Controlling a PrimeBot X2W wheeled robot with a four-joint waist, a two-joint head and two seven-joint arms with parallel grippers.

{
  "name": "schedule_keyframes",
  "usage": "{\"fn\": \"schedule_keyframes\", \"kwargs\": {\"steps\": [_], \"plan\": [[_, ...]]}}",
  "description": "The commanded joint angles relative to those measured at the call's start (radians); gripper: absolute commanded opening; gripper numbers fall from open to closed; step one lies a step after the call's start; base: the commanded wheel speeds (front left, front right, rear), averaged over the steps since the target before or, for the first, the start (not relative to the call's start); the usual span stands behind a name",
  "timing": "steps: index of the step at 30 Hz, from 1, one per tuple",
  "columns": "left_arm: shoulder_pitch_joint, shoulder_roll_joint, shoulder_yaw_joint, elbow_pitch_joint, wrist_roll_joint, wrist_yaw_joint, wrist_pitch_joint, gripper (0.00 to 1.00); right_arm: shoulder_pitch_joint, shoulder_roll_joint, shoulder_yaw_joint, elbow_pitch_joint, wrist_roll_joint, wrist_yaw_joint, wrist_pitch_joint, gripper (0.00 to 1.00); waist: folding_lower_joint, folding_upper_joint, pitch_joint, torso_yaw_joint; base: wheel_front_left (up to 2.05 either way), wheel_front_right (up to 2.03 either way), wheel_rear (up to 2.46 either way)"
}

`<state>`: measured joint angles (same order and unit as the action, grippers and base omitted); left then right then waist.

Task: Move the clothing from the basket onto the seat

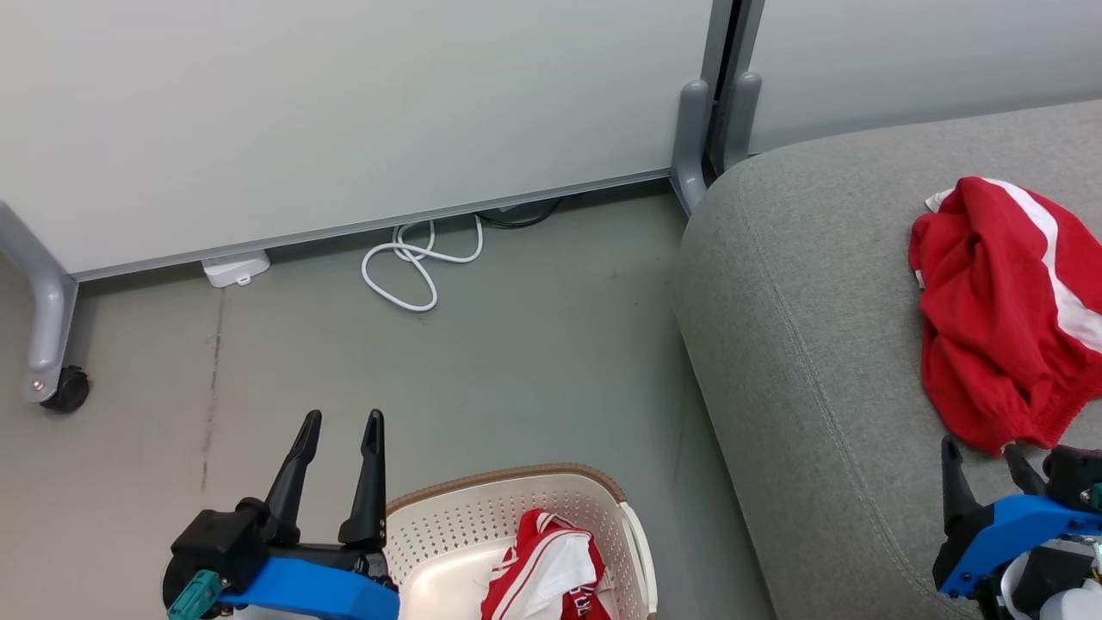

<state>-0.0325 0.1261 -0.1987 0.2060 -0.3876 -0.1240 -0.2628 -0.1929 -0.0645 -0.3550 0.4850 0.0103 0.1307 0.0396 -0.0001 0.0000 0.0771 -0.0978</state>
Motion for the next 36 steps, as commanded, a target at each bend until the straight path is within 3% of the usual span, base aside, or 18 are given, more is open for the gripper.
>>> {"fn": "schedule_keyframes", "kwargs": {"steps": [1,12,20,36], "plan": [[0.008,0.0,0.013,-0.003,0.005,-0.006,-0.003,1.0,0.025,0.009,0.019,-0.033,0.007,0.0,-0.006,1.0,0.0001,0.0,0.001,0.01,0.0,0.0,0.0],[0.044,-0.007,0.062,0.014,0.019,-0.008,-0.003,1.0,0.118,0.013,0.175,-0.275,0.082,0.0,-0.081,1.0,0.0001,0.0,-0.022,0.11,0.0,0.0,0.0],[0.076,-0.006,0.084,0.043,0.021,-0.009,-0.003,1.0,0.165,0.014,0.227,-0.369,0.076,0.0,-0.065,1.0,0.0001,0.0,-0.057,0.18,0.0,0.0,0.0],[0.089,0.001,0.106,0.064,0.027,-0.009,-0.003,1.0,0.232,0.014,0.253,-0.437,0.098,0.0,-0.043,1.0,0.0001,0.0,-0.085,0.187,0.0,0.0,0.0]]}}
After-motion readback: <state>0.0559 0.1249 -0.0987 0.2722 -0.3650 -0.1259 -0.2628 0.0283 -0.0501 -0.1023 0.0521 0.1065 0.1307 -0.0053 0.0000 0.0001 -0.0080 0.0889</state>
